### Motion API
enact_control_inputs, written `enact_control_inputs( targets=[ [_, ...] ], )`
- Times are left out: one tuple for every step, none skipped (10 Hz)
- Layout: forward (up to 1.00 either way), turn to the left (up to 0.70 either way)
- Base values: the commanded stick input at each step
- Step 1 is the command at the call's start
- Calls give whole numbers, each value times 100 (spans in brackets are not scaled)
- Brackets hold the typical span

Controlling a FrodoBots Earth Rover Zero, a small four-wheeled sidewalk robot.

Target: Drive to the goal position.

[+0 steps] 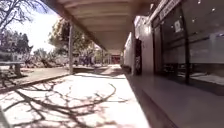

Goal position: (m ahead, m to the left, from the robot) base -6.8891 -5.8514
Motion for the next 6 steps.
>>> enact_control_inputs(
  targets=[
    [0, -70],
    [0, -70],
    [0, -70],
    [0, -70],
    [0, -70],
    [0, -70]
  ],
)
